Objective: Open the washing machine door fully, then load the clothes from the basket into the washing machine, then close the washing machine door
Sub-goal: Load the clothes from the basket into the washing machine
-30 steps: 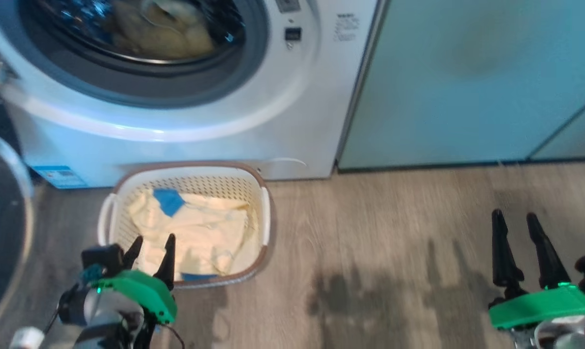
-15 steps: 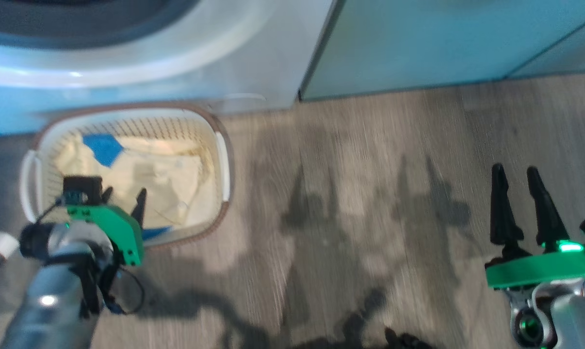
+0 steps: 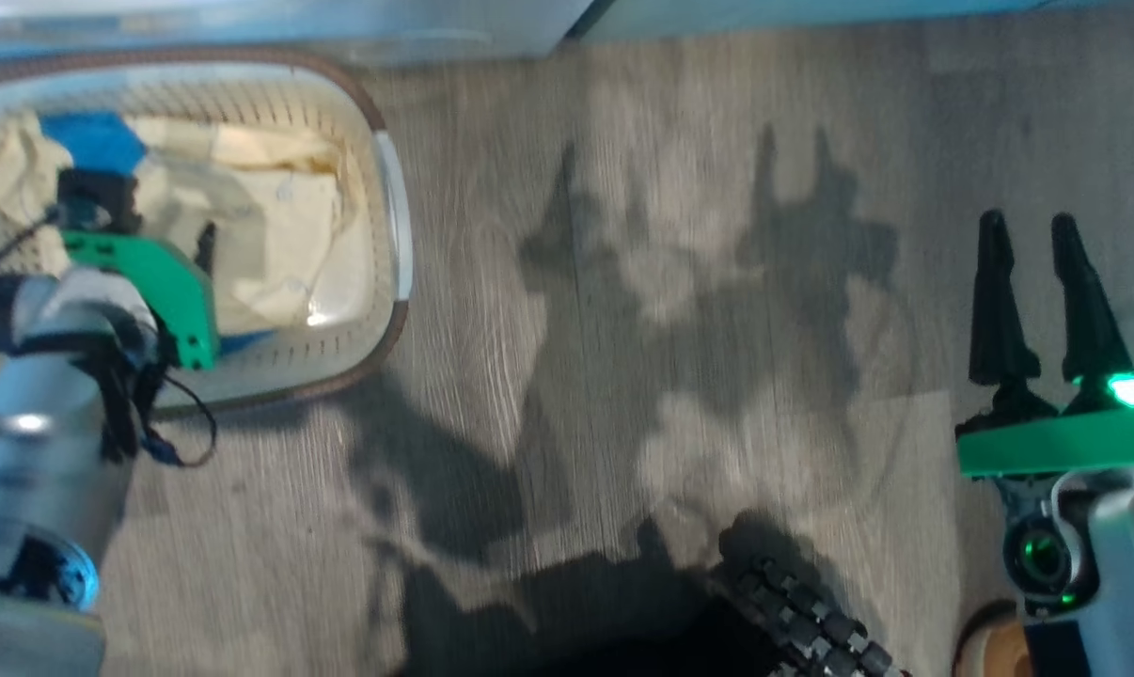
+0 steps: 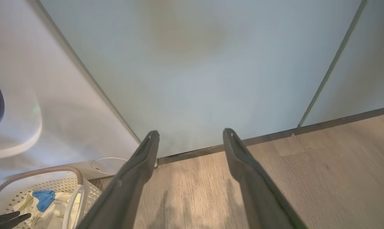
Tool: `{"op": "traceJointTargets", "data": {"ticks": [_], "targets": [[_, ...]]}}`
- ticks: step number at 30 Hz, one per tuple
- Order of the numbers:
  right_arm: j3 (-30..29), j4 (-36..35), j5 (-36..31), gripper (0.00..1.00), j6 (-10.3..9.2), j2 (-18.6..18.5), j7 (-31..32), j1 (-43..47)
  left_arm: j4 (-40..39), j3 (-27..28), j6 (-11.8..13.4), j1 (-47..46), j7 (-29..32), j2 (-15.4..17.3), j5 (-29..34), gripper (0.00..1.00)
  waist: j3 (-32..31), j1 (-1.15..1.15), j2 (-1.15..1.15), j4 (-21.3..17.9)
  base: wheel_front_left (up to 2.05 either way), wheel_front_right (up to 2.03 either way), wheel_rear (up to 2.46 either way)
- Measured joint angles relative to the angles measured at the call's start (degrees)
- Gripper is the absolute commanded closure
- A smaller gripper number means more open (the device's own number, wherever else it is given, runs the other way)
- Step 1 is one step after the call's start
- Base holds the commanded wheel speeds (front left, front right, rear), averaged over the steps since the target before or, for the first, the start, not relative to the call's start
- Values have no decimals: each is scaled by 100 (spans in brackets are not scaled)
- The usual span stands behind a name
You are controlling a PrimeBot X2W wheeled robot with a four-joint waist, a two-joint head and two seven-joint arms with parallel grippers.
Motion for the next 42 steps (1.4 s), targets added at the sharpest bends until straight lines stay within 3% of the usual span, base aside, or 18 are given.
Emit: {"op": "traceJointTargets", "data": {"ticks": [12, 30, 42], "targets": [[20, -93, 0, 0, 0, -10, 0, -311, 449, -539, 32, -941, 406, 157, 435, 0, 855, -1, 0, 128, 0, 0, 0], [134, -199, 1, 0, 0, -14, 0, -416, 582, -1115, 167, -1714, 1111, 198, 860, 0, 1407, -2, 0, 119, 0, 0, 0], [121, -252, 0, 0, 0, -56, 0, -398, 597, -1289, 521, -1985, 1127, 276, 955, 0, 1598, -2, 0, 181, 0, 0, 0]]}}
